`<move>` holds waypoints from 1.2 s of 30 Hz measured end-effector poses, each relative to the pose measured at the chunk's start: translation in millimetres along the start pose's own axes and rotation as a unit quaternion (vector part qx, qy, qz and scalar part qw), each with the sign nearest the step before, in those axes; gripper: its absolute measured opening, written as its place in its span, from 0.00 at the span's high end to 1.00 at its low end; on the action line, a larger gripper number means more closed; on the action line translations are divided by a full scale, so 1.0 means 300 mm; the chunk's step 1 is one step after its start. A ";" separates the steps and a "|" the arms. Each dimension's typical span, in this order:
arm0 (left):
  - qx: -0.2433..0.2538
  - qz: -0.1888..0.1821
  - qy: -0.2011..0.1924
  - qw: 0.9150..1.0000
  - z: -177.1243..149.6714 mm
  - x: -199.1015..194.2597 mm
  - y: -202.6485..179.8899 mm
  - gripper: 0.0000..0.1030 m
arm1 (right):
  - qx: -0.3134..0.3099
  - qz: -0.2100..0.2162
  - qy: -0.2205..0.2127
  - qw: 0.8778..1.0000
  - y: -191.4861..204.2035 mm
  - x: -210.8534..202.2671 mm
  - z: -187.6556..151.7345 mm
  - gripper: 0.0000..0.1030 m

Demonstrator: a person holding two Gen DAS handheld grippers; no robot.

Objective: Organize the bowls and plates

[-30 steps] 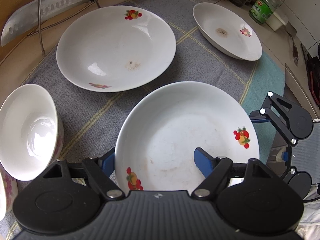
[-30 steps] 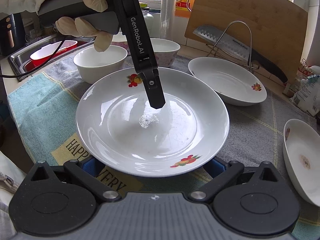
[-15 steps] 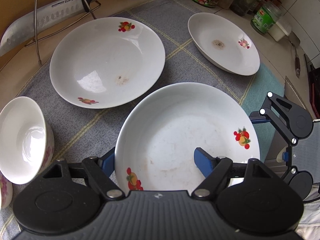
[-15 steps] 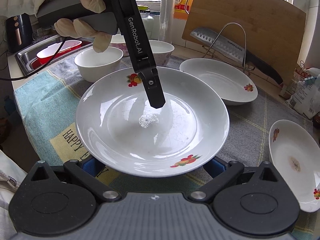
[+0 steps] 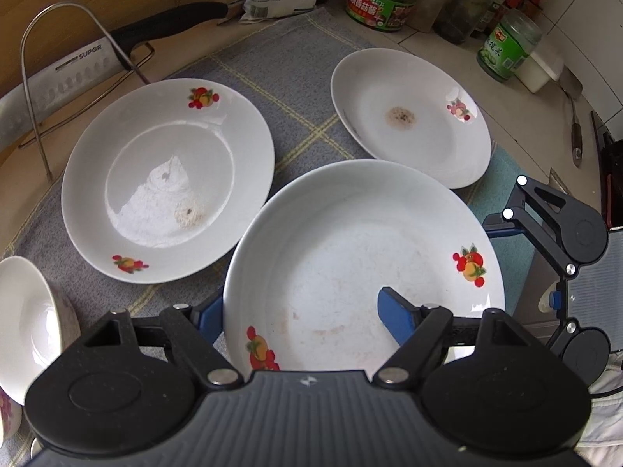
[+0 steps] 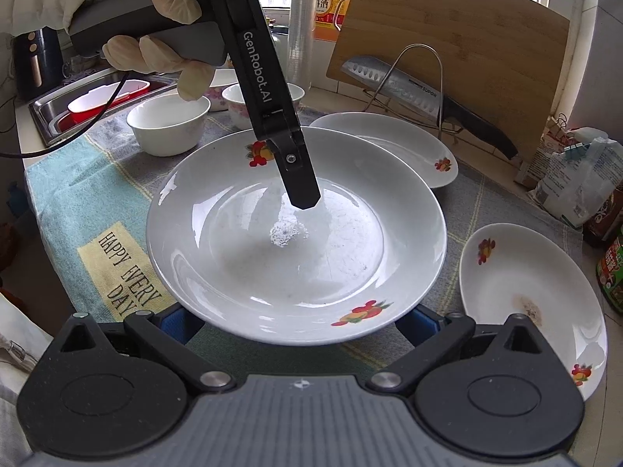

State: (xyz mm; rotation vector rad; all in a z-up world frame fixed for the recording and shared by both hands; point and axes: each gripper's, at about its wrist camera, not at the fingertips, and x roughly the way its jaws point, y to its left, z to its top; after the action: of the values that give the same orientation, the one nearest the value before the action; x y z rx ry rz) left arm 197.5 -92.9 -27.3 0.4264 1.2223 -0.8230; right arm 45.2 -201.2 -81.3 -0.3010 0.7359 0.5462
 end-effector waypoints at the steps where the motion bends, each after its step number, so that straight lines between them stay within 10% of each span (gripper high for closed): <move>1: 0.002 -0.001 0.000 1.000 0.010 0.003 -0.006 0.23 | 0.001 -0.002 0.000 1.000 -0.013 -0.005 -0.005 0.00; 36: 0.086 -0.030 0.002 0.996 0.332 0.125 -0.179 0.23 | 0.070 -0.078 0.003 0.994 -0.229 -0.104 -0.098 0.00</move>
State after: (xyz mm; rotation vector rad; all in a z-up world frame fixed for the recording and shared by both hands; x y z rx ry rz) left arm 226.5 -208.5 -24.2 0.5316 1.1769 -0.9839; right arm 49.0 -281.9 -75.4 -0.2280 0.7456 0.3437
